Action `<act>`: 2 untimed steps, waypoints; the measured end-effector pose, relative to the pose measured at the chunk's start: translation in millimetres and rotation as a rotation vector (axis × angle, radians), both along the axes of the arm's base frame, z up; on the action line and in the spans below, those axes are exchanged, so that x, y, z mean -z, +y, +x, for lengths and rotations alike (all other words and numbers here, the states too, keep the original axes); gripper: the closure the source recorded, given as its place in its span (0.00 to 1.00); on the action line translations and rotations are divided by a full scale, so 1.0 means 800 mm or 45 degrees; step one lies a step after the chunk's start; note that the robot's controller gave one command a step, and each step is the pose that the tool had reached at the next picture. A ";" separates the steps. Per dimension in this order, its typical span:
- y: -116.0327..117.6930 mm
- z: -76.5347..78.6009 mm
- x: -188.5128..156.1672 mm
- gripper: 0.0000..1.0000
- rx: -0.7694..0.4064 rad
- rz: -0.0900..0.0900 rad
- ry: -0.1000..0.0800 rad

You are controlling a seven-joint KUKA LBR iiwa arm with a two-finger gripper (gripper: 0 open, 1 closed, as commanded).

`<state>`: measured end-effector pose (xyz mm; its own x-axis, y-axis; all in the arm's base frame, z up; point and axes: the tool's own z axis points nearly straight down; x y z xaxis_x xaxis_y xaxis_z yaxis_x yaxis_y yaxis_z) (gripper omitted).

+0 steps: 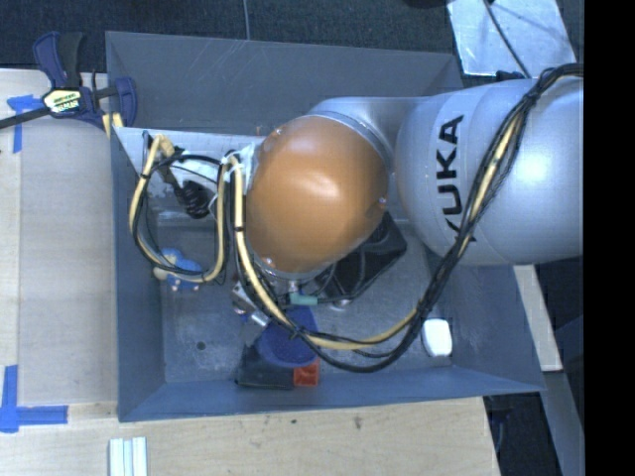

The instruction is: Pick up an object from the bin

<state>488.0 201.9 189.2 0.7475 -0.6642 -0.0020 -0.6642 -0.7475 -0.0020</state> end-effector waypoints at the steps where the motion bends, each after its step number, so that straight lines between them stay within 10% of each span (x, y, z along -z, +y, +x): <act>1: -0.001 0.050 0.038 1.00 -0.184 0.000 0.000; 2: 0.034 0.033 0.002 1.00 -0.745 0.001 0.000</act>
Offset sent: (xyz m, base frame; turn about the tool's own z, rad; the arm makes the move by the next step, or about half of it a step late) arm 0.0394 -0.0010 -0.0287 -0.1463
